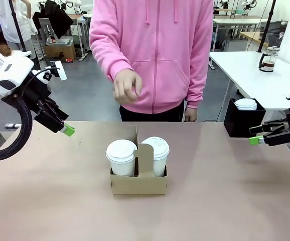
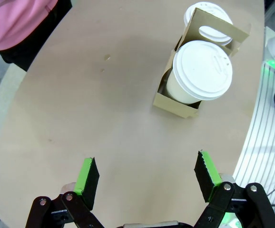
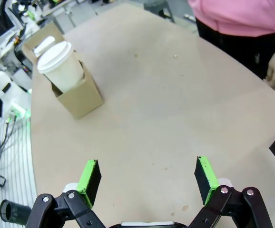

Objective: Pour a drink into a cup and package it in a carrier.
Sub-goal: Insert the held 600 ml Paper Cup into the Cup Carrier.

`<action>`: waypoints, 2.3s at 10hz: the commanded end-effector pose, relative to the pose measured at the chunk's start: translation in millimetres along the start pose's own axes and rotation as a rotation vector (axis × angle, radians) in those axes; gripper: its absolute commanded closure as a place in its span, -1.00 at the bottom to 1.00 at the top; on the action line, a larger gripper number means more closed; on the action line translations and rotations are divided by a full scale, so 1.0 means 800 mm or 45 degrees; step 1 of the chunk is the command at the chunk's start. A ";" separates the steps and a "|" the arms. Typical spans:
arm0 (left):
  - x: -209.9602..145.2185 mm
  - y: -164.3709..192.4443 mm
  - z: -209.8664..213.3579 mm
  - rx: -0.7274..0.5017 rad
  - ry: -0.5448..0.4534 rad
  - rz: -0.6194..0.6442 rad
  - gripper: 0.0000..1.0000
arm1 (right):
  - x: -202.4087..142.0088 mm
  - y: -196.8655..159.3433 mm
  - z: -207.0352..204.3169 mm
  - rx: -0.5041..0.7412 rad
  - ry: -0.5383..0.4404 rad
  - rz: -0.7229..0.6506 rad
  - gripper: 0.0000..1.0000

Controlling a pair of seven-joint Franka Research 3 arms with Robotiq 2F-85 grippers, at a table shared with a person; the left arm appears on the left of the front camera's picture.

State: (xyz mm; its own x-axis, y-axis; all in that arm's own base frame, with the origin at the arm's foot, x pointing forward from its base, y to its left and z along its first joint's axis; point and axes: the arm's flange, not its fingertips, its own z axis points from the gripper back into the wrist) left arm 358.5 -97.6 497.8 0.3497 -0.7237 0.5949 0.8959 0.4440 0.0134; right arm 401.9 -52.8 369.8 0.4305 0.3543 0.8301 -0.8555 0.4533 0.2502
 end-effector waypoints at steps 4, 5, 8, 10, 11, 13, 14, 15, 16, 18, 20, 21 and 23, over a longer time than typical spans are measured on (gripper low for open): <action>0.000 0.000 0.000 -0.018 -0.022 0.005 -1.00 | 0.003 -0.002 0.002 0.012 -0.006 0.005 -1.00; 0.000 0.000 0.000 -0.018 -0.022 0.005 -1.00 | 0.003 -0.002 0.002 0.012 -0.006 0.005 -1.00; 0.000 0.000 0.000 -0.018 -0.022 0.005 -1.00 | 0.003 -0.002 0.002 0.012 -0.006 0.005 -1.00; 0.000 0.000 0.000 -0.018 -0.022 0.005 -1.00 | 0.003 -0.002 0.002 0.012 -0.006 0.005 -1.00; 0.000 0.000 0.000 -0.018 -0.022 0.005 -1.00 | 0.003 -0.002 0.002 0.012 -0.006 0.005 -1.00; 0.000 0.000 0.000 -0.018 -0.022 0.005 -1.00 | 0.003 -0.002 0.002 0.012 -0.006 0.005 -1.00; 0.000 0.000 0.000 -0.018 -0.022 0.005 -1.00 | 0.003 -0.002 0.002 0.012 -0.006 0.005 -1.00; 0.000 0.000 0.000 -0.018 -0.022 0.005 -1.00 | 0.003 -0.002 0.002 0.012 -0.006 0.005 -1.00; 0.000 0.000 0.000 -0.018 -0.022 0.005 -1.00 | 0.003 -0.002 0.002 0.012 -0.006 0.005 -1.00; 0.000 0.000 0.000 -0.018 -0.022 0.005 -1.00 | 0.003 -0.002 0.002 0.012 -0.006 0.005 -1.00; 0.000 0.000 0.000 -0.018 -0.022 0.005 -1.00 | 0.003 -0.002 0.002 0.012 -0.006 0.005 -1.00; 0.000 0.000 0.000 -0.018 -0.022 0.005 -1.00 | 0.003 -0.002 0.002 0.012 -0.006 0.005 -1.00; 0.000 0.000 0.000 -0.018 -0.022 0.005 -1.00 | 0.003 -0.002 0.002 0.012 -0.006 0.005 -1.00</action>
State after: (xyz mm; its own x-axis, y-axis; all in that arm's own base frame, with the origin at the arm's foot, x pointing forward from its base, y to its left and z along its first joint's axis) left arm 358.5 -97.6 497.8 0.3497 -0.7237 0.5949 0.8959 0.4440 0.0134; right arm 401.9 -52.8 369.8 0.4305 0.3542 0.8302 -0.8555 0.4533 0.2502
